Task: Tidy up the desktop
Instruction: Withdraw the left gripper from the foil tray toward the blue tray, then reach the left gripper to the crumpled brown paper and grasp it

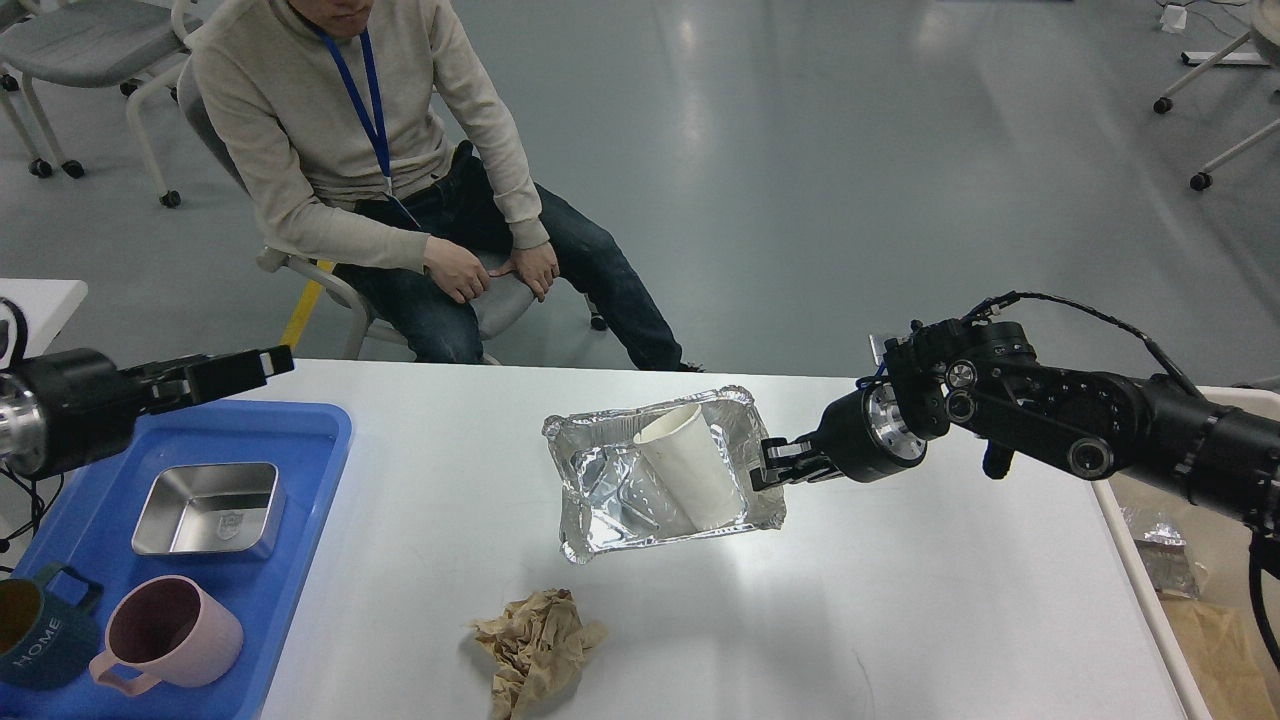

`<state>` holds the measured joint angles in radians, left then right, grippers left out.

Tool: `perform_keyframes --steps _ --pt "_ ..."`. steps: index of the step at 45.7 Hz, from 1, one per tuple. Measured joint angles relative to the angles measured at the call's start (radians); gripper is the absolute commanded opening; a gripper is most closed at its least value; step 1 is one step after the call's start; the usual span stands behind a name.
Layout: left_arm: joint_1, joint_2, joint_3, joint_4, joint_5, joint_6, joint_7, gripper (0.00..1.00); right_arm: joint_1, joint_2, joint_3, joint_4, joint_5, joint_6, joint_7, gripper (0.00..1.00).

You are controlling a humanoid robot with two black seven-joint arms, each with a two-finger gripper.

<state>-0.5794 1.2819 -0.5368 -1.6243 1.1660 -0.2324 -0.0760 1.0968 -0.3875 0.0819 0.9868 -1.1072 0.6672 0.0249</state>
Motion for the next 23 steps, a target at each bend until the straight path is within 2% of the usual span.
perform_keyframes --steps 8,23 --pt "0.083 0.067 0.001 -0.007 -0.037 0.014 -0.041 0.92 0.0 -0.003 0.001 0.001 0.0 -0.001 0.0 0.0" --pt "0.11 0.088 0.001 -0.01 -0.074 0.042 -0.051 0.95 0.0 -0.012 0.001 0.003 0.0 -0.002 0.001 0.0"
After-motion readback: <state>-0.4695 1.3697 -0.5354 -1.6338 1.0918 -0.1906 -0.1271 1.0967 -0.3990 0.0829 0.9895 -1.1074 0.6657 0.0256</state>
